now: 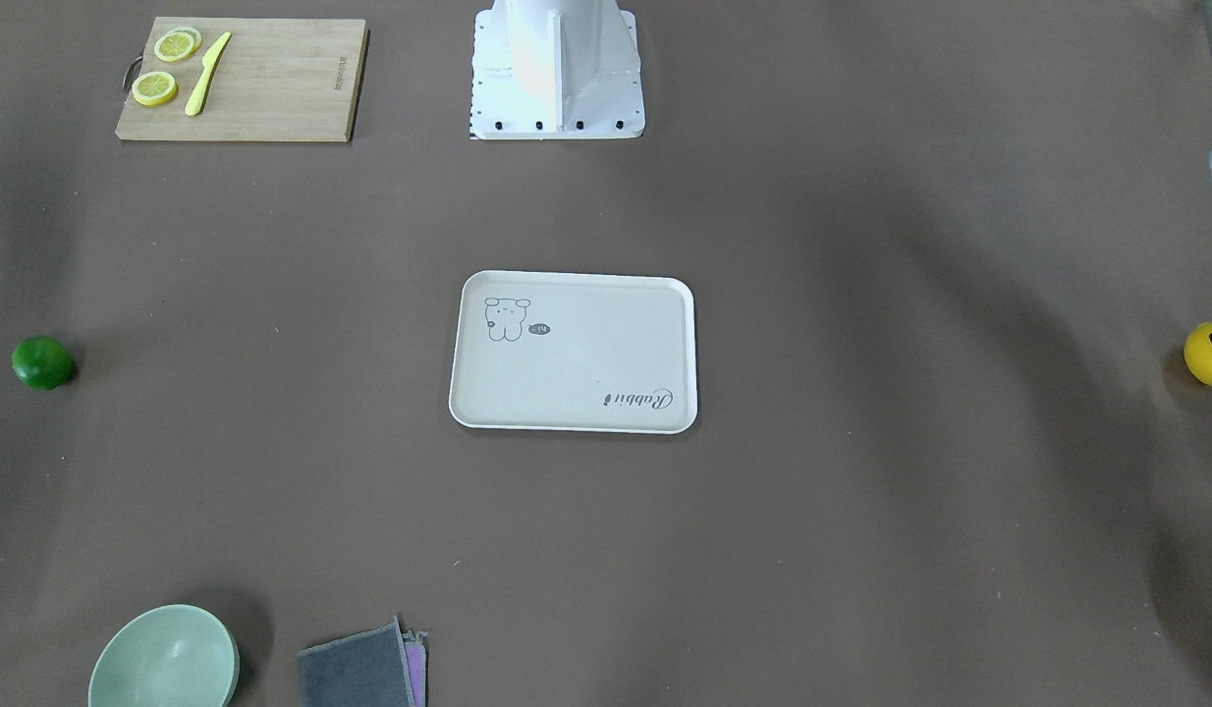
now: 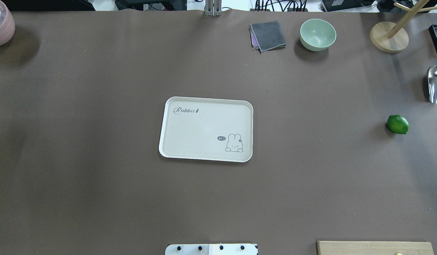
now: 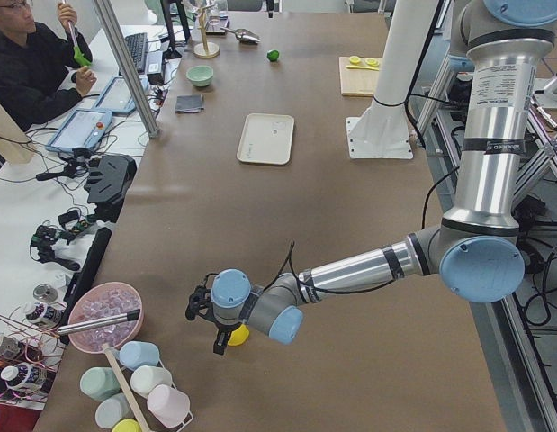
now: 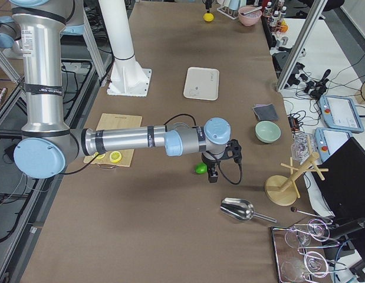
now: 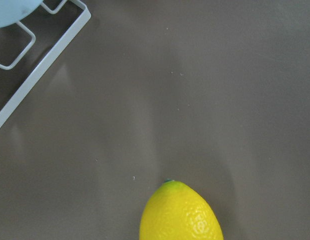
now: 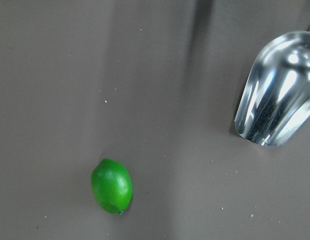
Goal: Place all lemons on tray
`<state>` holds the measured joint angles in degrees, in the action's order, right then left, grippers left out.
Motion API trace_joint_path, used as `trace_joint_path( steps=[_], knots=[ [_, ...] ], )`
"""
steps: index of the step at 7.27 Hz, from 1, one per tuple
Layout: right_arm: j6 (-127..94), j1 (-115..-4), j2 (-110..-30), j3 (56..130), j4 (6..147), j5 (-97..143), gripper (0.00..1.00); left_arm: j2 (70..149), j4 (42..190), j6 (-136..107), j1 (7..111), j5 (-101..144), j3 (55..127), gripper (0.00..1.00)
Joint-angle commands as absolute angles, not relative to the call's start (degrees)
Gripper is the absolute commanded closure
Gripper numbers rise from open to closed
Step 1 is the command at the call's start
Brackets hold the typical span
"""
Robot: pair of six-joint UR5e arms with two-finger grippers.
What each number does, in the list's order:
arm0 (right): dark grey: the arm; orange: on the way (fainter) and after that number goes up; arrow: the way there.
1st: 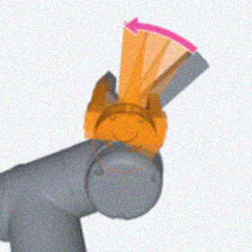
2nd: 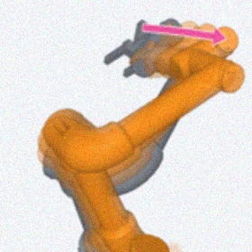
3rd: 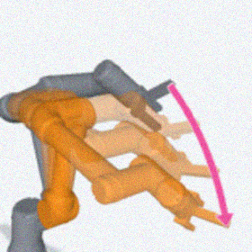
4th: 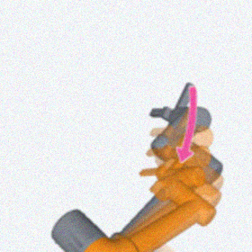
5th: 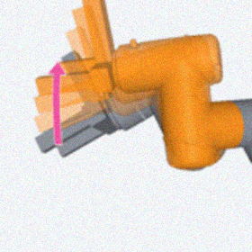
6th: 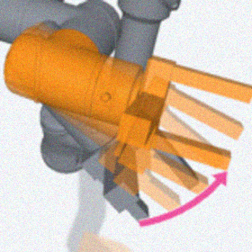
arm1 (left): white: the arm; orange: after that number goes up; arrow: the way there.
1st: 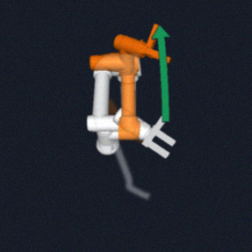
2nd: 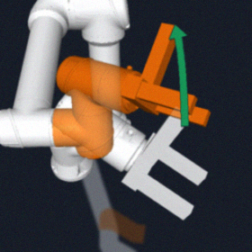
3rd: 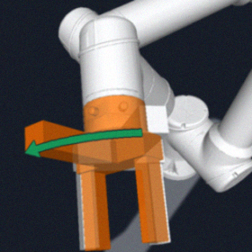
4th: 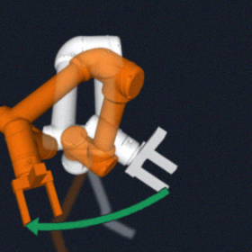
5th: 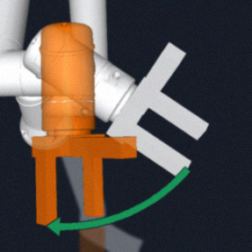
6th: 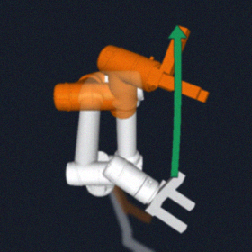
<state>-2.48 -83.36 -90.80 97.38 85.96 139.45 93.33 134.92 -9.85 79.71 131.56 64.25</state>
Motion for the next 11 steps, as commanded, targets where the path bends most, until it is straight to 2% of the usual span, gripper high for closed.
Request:
trace_joint_path(
  steps=[1,5,6,7,9,11],
  knots=[
    [-2.55,-83.41,-90.88,97.65,85.87,139.48,0.00,94.04,134.82,-10.46,77.01,131.49,63.37,0.02],
    [-2.55,-83.41,-90.88,98.00,85.87,139.48,0.00,94.83,134.65,-10.37,76.11,131.04,60.12,0.02],
    [-2.55,-83.41,-90.88,98.00,85.87,139.48,0.00,94.83,134.65,-10.63,76.11,131.13,60.12,0.39],
    [-2.55,-83.41,-90.88,98.00,85.87,139.66,0.00,94.75,134.56,-10.63,76.11,131.05,60.38,0.99],
    [-5.25,-83.32,-90.36,98.35,85.78,140.27,0.00,94.14,131.77,-10.90,76.20,131.83,65.44,1.00],
    [-5.36,-79.13,-90.17,98.70,82.30,140.28,0.00,94.83,119.76,-10.99,78.21,135.08,74.93,1.00]
  ],
)
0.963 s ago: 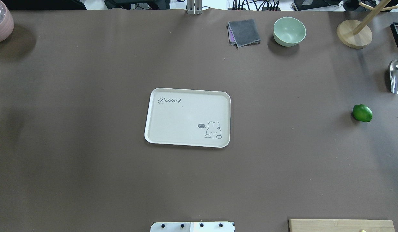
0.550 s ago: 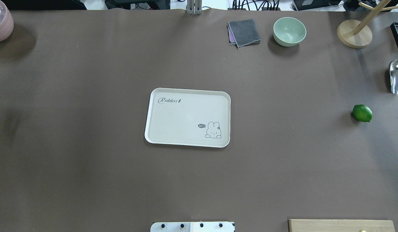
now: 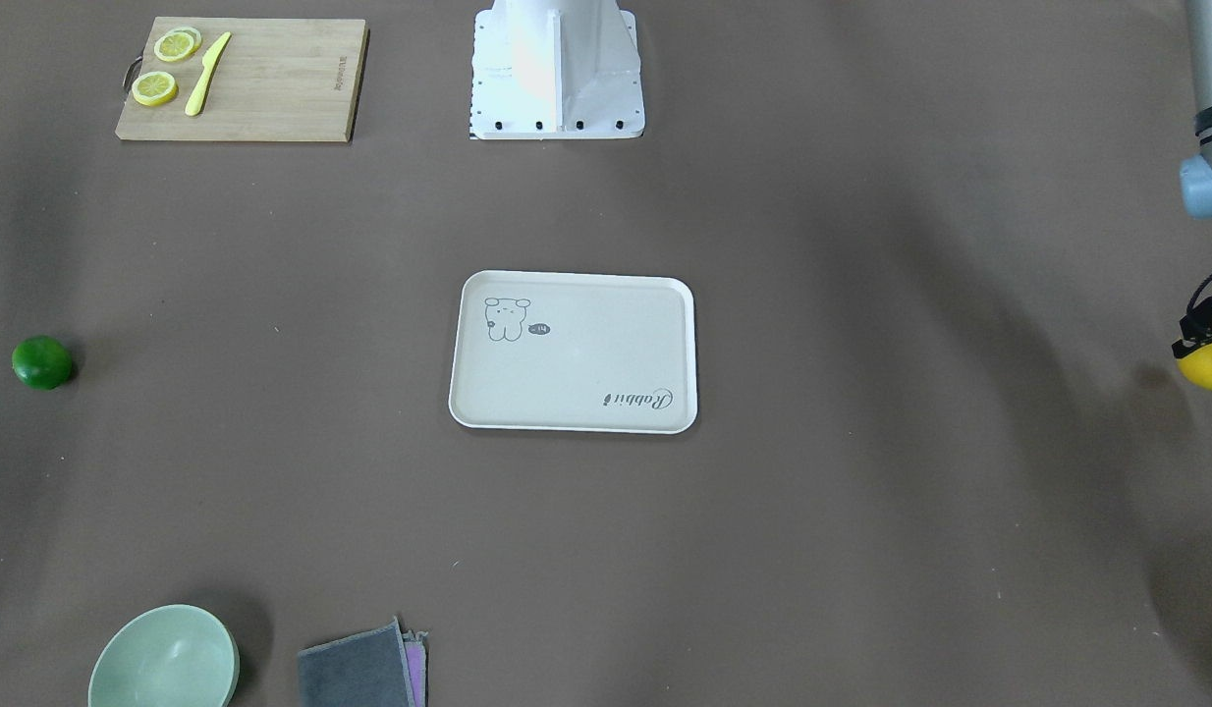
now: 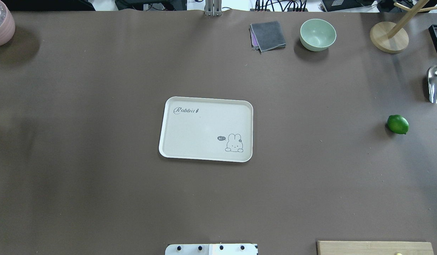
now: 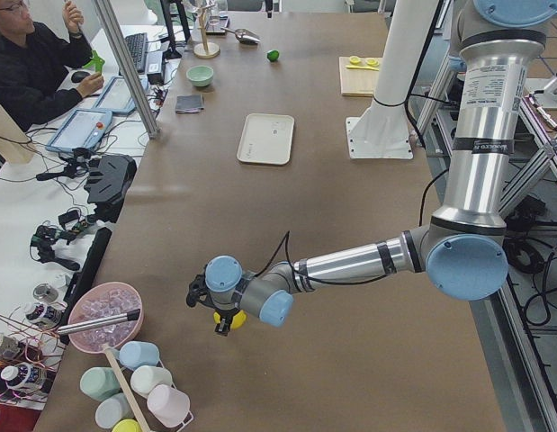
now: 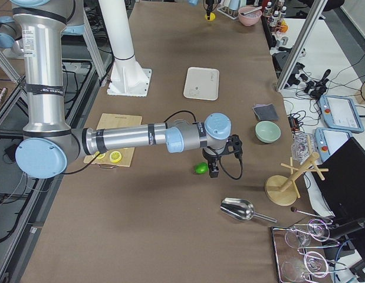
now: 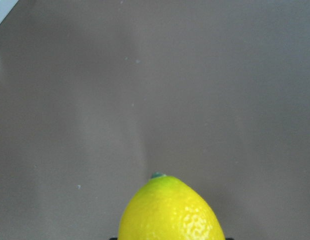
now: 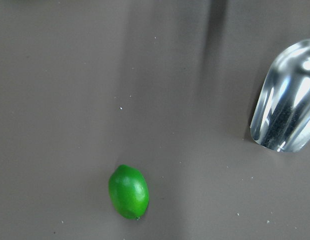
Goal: Place all lemons on tray
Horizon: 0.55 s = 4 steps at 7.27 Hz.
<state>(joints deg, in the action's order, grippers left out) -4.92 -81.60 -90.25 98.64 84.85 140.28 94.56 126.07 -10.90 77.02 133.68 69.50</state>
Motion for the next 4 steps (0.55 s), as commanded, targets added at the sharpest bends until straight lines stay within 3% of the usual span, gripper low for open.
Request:
trace_joint_path(
  steps=[1,3,4],
  knots=[
    [-5.88,-77.62,-90.09,98.53,80.09,140.27,0.00,95.44,117.62,-12.03,78.31,135.17,77.84,1.00],
    [-5.89,-74.37,-89.65,94.86,72.64,138.96,0.00,97.29,117.86,-17.30,78.31,135.26,80.85,1.00],
    [-5.89,-73.40,-89.65,89.27,65.55,138.52,0.00,97.38,117.51,-17.92,78.31,135.35,83.64,1.00]
  ],
)
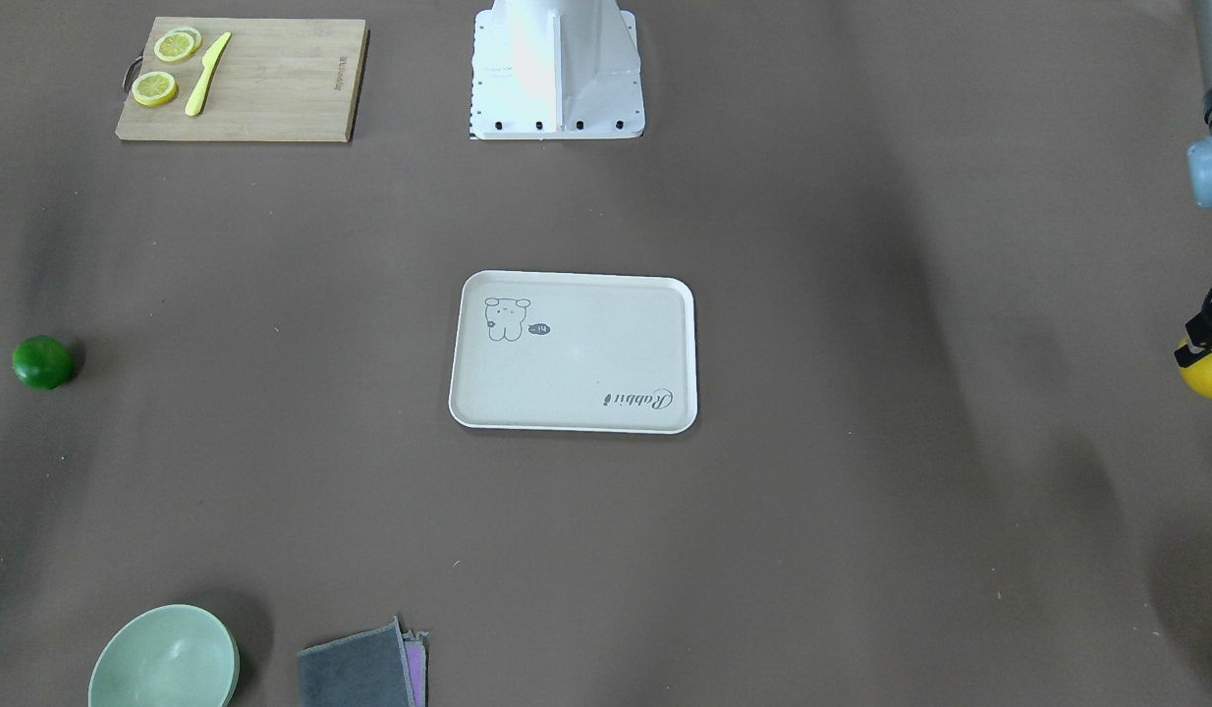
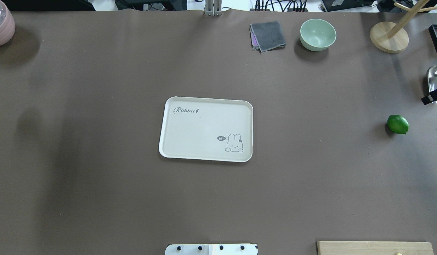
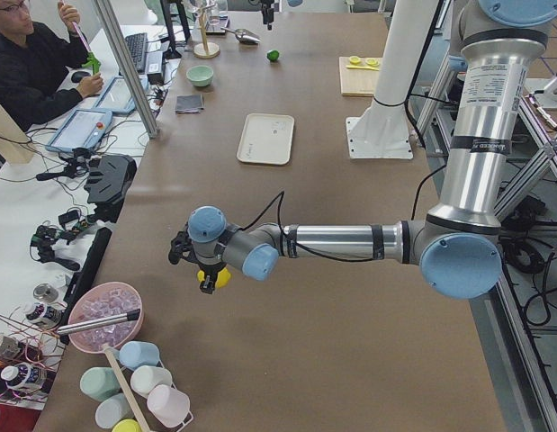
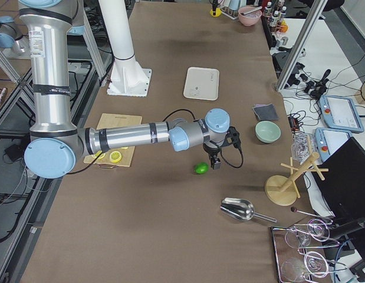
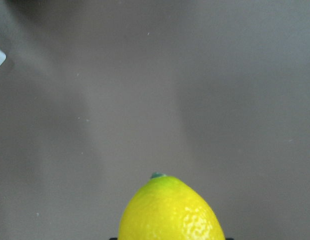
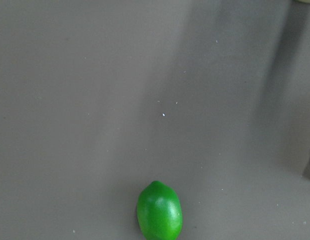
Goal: Place all lemons on tray
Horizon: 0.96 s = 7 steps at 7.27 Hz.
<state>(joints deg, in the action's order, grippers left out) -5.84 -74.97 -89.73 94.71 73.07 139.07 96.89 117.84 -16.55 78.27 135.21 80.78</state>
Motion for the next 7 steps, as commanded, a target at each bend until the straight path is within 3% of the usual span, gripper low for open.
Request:
trace_joint_path(
  steps=[1,3,7],
  knots=[
    [-5.98,-73.04,-89.65,83.47,58.52,138.17,0.00,97.47,117.77,-18.89,78.22,136.13,86.37,1.00],
    [-6.24,-72.16,-89.56,79.28,52.22,137.46,0.00,102.37,117.94,-27.55,77.70,140.96,87.71,1.00],
    [-9.38,-68.65,-86.85,80.16,52.03,138.16,0.00,108.01,118.04,-35.31,70.33,139.49,88.33,1.00]
  ],
)
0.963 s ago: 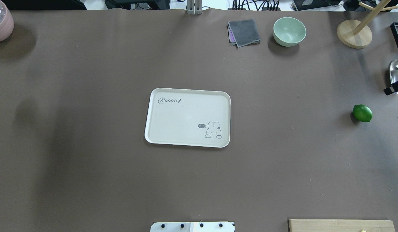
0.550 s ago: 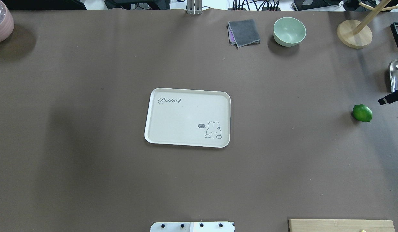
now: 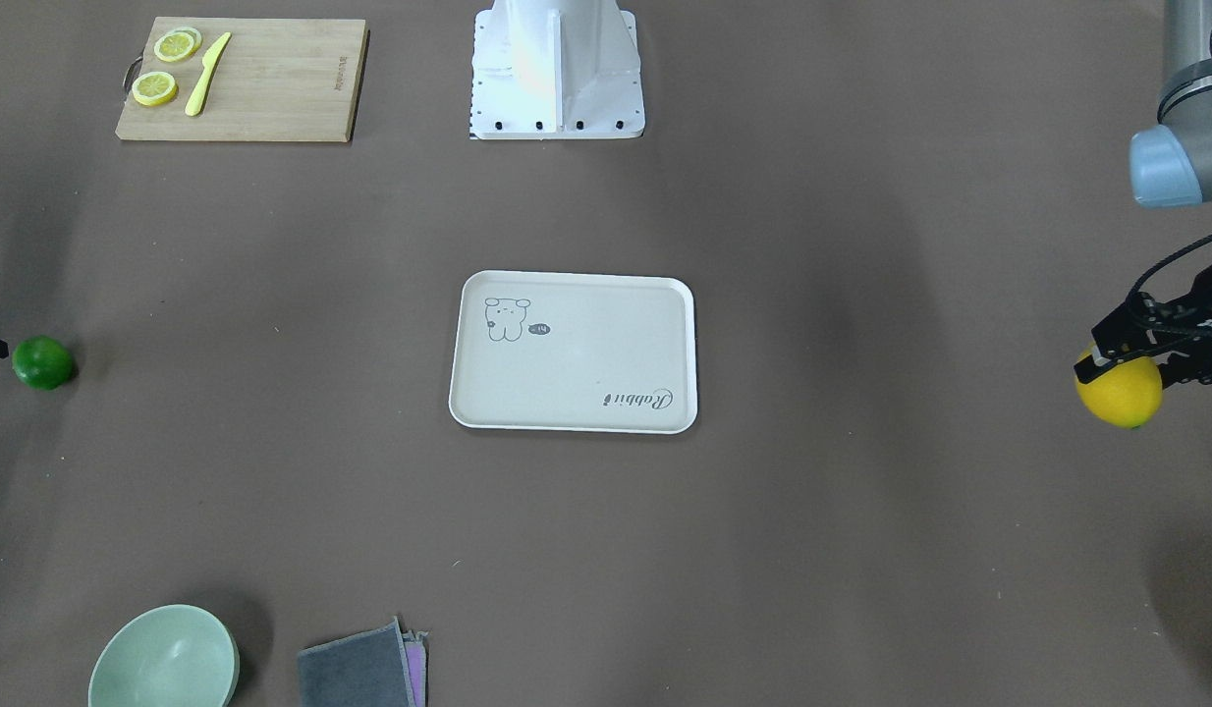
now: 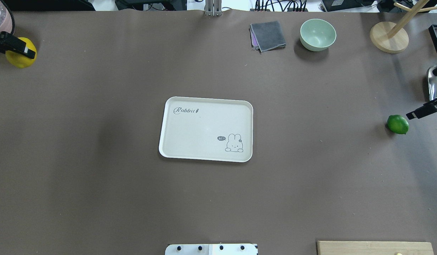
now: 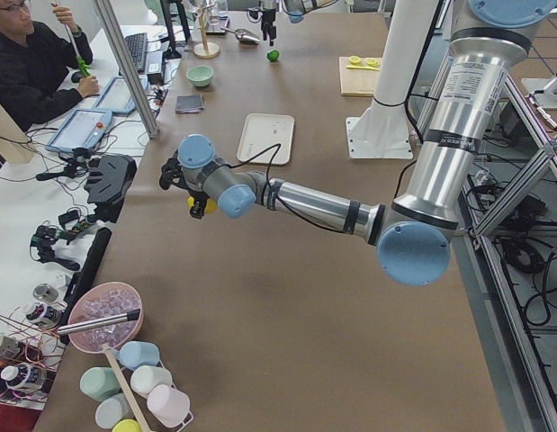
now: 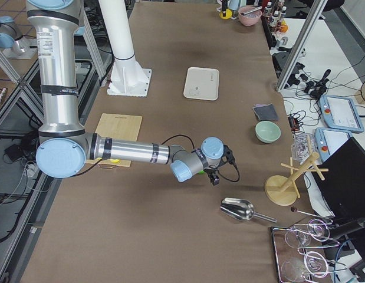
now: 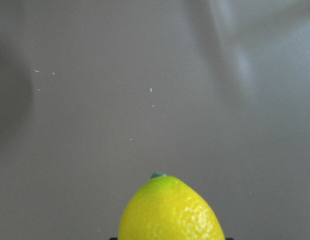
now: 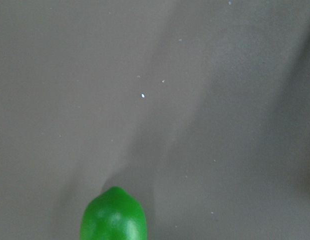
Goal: Place all lemons on tray
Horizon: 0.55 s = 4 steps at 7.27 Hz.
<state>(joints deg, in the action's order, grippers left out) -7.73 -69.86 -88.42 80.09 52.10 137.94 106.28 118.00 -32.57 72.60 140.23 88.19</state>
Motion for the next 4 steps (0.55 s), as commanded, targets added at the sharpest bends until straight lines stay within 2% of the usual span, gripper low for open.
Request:
trace_joint_path(
  steps=[1,4],
  knots=[
    [-11.06,-67.42,-85.97,80.07,52.03,138.08,0.00,109.24,118.04,-37.94,68.40,137.74,88.85,1.00],
    [-12.21,-65.39,-86.04,80.07,52.03,137.81,0.00,112.58,118.04,-44.36,63.65,136.14,88.60,1.00]
  ],
)
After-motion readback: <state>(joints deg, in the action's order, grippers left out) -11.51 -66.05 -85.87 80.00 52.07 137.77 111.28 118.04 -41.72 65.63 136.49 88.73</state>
